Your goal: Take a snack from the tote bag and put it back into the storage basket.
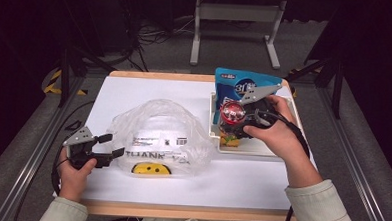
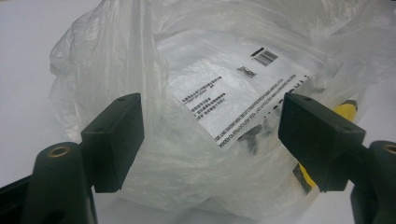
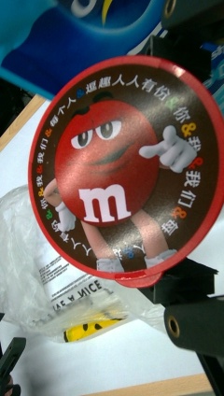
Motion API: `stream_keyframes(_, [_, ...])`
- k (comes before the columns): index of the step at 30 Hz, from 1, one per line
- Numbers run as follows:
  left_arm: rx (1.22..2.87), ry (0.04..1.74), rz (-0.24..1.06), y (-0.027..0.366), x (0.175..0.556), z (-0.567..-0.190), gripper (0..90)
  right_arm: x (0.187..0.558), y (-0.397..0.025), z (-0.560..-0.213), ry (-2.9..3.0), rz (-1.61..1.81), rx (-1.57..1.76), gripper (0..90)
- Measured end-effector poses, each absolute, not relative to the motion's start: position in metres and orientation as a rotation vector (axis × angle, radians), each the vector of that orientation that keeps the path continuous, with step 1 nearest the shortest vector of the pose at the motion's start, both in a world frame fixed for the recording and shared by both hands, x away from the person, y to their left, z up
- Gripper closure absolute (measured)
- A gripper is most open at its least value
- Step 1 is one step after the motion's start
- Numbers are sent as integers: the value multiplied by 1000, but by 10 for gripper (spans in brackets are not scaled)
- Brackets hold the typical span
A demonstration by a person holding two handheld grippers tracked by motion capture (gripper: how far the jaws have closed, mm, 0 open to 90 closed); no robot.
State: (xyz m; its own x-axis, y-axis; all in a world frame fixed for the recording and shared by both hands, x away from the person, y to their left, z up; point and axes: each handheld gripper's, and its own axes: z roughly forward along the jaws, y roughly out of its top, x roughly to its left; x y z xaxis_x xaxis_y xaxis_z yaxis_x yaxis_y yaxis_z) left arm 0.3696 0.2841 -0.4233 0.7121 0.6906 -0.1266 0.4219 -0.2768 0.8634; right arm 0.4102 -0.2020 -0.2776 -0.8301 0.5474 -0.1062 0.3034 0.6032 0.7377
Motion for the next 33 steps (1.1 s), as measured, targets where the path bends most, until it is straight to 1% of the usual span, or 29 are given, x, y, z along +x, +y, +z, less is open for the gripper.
stream_keyframes(20, [1916, 862, 331, 283, 369, -424, 231, 408, -250, -282, 2483, 1036, 774, 252])
stream_keyframes(33, [1914, 865, 330, 283, 370, -424, 231, 414, -278, -288, 2487, 1014, 793, 252])
